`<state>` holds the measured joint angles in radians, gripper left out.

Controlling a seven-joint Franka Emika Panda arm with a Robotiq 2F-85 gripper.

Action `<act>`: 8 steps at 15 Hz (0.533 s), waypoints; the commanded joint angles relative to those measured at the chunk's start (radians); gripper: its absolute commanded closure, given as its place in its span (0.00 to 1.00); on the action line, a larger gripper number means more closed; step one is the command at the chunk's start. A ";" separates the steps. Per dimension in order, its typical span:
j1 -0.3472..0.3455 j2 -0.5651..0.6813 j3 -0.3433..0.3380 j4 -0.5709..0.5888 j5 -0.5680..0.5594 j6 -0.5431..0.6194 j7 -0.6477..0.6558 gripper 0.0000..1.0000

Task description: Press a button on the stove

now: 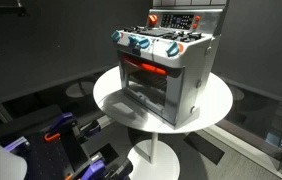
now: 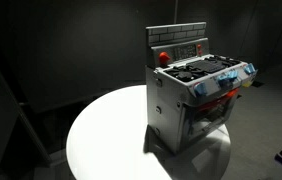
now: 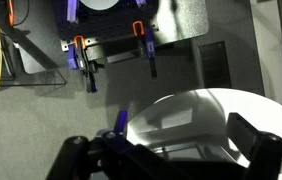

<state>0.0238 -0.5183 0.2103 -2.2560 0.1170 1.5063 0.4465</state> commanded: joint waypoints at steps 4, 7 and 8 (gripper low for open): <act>0.005 0.001 -0.004 0.002 -0.002 -0.002 0.002 0.00; -0.014 0.016 -0.002 0.025 -0.023 0.045 0.033 0.00; -0.018 0.022 -0.004 0.033 -0.027 0.060 0.036 0.00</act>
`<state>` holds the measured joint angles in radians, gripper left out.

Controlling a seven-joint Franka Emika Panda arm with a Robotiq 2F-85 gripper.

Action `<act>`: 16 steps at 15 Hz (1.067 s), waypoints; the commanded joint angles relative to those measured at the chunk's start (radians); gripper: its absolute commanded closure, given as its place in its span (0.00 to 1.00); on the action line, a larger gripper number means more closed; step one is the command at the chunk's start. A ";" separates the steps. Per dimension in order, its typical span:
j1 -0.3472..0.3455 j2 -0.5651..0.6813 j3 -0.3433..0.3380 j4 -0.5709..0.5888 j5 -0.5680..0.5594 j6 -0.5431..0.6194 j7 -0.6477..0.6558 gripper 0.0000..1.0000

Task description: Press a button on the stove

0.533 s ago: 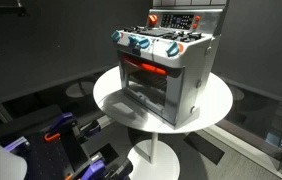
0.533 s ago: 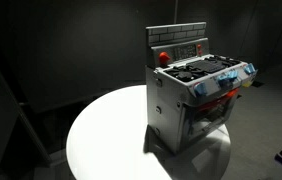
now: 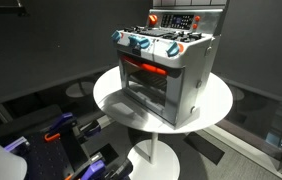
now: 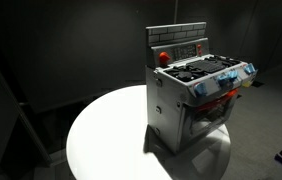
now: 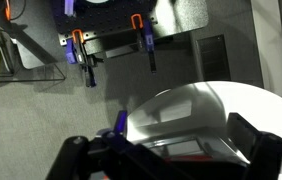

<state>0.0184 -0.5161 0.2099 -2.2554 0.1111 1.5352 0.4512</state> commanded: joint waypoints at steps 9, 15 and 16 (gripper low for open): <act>-0.078 0.113 -0.017 0.097 -0.125 0.265 0.101 0.00; -0.119 0.227 -0.046 0.122 -0.228 0.430 0.200 0.00; -0.122 0.252 -0.055 0.132 -0.239 0.451 0.214 0.00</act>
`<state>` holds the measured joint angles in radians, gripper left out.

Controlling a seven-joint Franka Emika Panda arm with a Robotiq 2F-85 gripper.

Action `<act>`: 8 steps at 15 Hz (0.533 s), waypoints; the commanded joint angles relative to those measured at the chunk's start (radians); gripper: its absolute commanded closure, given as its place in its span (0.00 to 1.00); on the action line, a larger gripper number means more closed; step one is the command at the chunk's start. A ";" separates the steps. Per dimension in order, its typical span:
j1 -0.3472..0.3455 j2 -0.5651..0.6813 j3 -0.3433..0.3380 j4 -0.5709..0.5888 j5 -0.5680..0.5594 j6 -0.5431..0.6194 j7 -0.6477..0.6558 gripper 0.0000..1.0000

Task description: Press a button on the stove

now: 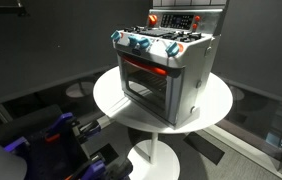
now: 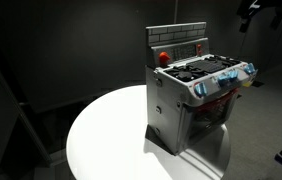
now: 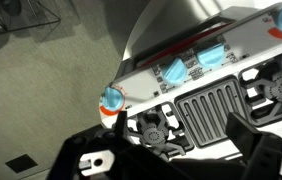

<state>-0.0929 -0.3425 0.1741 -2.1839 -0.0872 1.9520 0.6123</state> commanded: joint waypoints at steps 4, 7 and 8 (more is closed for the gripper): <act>-0.015 0.181 -0.053 0.122 -0.100 0.082 0.117 0.00; -0.008 0.261 -0.081 0.194 -0.147 0.078 0.173 0.00; -0.003 0.286 -0.091 0.218 -0.160 0.076 0.191 0.00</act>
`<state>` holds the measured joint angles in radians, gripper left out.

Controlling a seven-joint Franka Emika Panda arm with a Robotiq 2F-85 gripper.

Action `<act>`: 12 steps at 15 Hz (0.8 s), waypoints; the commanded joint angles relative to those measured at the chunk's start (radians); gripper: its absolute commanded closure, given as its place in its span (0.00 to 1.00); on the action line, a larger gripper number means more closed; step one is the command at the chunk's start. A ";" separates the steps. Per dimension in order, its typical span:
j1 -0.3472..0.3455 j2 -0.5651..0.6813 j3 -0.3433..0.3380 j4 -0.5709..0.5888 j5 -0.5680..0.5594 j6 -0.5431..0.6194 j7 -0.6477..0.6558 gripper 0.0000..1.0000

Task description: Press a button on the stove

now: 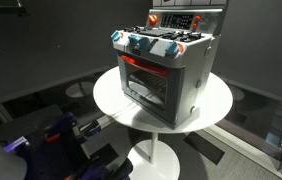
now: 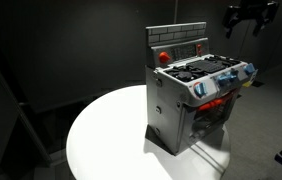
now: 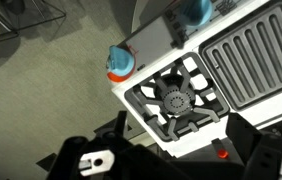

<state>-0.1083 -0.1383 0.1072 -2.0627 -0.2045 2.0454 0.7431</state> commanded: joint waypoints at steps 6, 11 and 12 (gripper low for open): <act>0.040 0.196 -0.078 0.220 -0.041 -0.054 0.104 0.00; 0.053 0.188 -0.096 0.187 -0.033 -0.018 0.080 0.00; 0.055 0.188 -0.096 0.188 -0.033 -0.019 0.081 0.00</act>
<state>-0.0808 0.0498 0.0392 -1.8760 -0.2398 2.0281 0.8255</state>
